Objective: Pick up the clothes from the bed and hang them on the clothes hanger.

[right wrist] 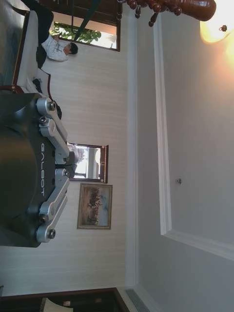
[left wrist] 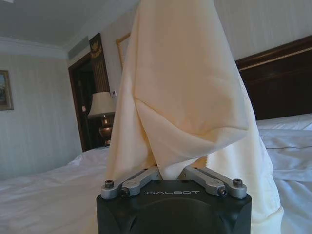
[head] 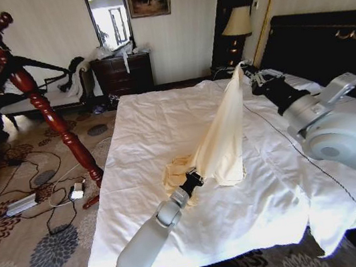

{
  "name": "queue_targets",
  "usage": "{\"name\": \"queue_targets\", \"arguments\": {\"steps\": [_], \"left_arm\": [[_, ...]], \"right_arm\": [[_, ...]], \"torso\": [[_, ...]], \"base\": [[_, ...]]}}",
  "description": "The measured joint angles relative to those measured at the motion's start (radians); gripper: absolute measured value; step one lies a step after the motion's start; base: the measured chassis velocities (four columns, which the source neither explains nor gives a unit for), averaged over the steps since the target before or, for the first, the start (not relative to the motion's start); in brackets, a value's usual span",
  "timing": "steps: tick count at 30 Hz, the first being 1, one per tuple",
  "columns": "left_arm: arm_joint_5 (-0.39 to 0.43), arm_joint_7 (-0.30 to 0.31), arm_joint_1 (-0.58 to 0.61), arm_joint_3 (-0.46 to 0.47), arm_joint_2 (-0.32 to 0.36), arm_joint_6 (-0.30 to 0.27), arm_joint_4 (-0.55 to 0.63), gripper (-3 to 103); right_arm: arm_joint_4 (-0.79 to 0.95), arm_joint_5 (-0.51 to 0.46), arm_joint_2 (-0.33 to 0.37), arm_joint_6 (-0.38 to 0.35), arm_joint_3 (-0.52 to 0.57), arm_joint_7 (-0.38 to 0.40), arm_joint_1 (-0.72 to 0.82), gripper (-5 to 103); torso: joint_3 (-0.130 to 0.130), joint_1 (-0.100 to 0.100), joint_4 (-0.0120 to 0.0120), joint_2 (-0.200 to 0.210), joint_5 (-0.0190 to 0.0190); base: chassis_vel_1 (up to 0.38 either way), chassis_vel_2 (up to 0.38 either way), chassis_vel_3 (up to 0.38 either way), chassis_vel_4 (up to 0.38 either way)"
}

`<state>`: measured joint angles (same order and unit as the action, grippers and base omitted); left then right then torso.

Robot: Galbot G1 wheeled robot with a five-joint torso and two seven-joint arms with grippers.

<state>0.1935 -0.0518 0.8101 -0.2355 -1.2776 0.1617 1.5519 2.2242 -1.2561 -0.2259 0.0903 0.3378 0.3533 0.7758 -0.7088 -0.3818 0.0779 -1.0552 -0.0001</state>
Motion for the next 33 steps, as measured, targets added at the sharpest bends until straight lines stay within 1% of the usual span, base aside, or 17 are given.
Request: {"name": "queue_targets", "arguments": {"steps": [5,7,8,10,13,14,16,17,18,21,23,24,26,27,29,30,33], "left_arm": [[0.033,0.000,0.036,0.036,0.056,-0.019,0.097,0],[0.068,0.000,0.062,0.070,0.115,-0.036,0.194,0],[0.068,0.000,0.062,0.070,0.115,-0.036,0.194,0],[0.097,0.000,0.078,0.106,0.162,-0.042,0.271,0],[0.180,0.001,0.102,0.190,0.259,-0.063,0.414,0],[0.180,0.001,0.102,0.190,0.259,-0.063,0.414,0],[0.234,0.003,0.109,0.232,0.309,-0.087,0.486,0],[0.297,0.013,0.115,0.283,0.365,-0.122,0.571,0],[0.297,0.013,0.115,0.283,0.365,-0.122,0.571,0],[0.421,0.037,0.094,0.364,0.456,-0.188,0.690,0],[0.568,0.068,0.023,0.430,0.544,-0.243,0.771,0],[0.568,0.068,0.023,0.430,0.544,-0.243,0.771,0],[0.680,0.092,-0.057,0.469,0.607,-0.275,0.806,0],[0.745,0.106,-0.108,0.486,0.638,-0.291,0.818,0],[0.929,0.146,-0.237,0.518,0.697,-0.329,0.836,0],[0.929,0.146,-0.237,0.518,0.697,-0.329,0.836,0],[1.150,0.201,-0.370,0.569,0.743,-0.361,0.839,0]], "right_arm": [[-0.003,0.003,0.002,0.000,0.002,0.006,0.011,0],[-0.012,0.004,0.000,0.000,0.004,0.022,0.021,0],[-0.012,0.004,0.000,0.000,0.004,0.022,0.021,0],[-0.024,0.005,-0.002,0.000,0.008,0.038,0.033,0],[-0.041,0.004,-0.007,-0.002,0.024,0.060,0.069,0],[-0.041,0.004,-0.007,-0.002,0.024,0.060,0.069,0],[-0.045,0.004,-0.014,-0.004,0.024,0.065,0.076,0],[-0.047,0.004,-0.026,-0.006,0.022,0.068,0.079,0],[-0.047,0.004,-0.026,-0.006,0.022,0.068,0.079,0],[-0.038,0.006,-0.045,-0.007,0.016,0.069,0.081,0],[-0.016,0.006,-0.056,-0.007,0.016,0.069,0.084,0],[-0.016,0.006,-0.056,-0.007,0.016,0.069,0.084,0],[0.002,0.007,-0.064,-0.007,0.016,0.068,0.086,0],[0.012,0.007,-0.070,-0.007,0.017,0.066,0.087,0],[0.031,0.007,-0.084,-0.007,0.017,0.059,0.090,0],[0.031,0.007,-0.084,-0.007,0.017,0.059,0.090,0],[0.049,0.005,-0.095,-0.006,0.015,0.055,0.095,0]], "torso": [[0.000,0.000,0.0001,0.000,-0.0001],[0.000,0.000,0.0000,0.000,-0.0002],[0.000,0.000,0.0000,0.000,-0.0002],[0.000,0.000,-0.0002,0.000,-0.0002],[0.000,0.000,0.0000,0.000,-0.0001],[0.000,0.000,0.0000,0.000,-0.0001],[0.000,0.000,0.0000,0.000,-0.0004],[0.000,0.000,0.0000,0.000,-0.0004],[0.000,0.000,0.0000,0.000,-0.0004],[0.000,0.000,-0.0005,0.000,-0.0002],[0.000,0.000,0.0000,0.000,-0.0004],[0.000,0.000,0.0000,0.000,-0.0004],[0.000,0.000,-0.0001,0.000,-0.0004],[0.000,0.000,0.0001,0.000,-0.0003],[0.000,0.000,0.0000,0.000,-0.0001],[0.000,0.000,0.0000,0.000,-0.0001],[0.000,0.000,0.0002,0.000,0.0003]], "base": [[0.000,0.000,0.000,0.000],[0.000,0.000,0.000,0.000],[0.000,0.000,0.000,0.000],[0.000,0.000,0.000,0.000],[0.000,0.000,0.000,0.000],[0.000,0.000,0.000,0.000],[0.000,0.000,0.000,0.000],[0.000,0.000,0.000,0.000],[0.000,0.000,0.000,0.000],[0.000,0.000,0.000,0.000],[0.000,0.000,0.000,0.000],[0.000,0.000,0.000,0.000],[0.000,0.000,0.000,0.000],[0.000,0.000,0.000,0.000],[0.000,0.000,0.000,0.000],[0.000,0.000,0.000,0.000],[0.000,0.000,0.000,0.000]]}}
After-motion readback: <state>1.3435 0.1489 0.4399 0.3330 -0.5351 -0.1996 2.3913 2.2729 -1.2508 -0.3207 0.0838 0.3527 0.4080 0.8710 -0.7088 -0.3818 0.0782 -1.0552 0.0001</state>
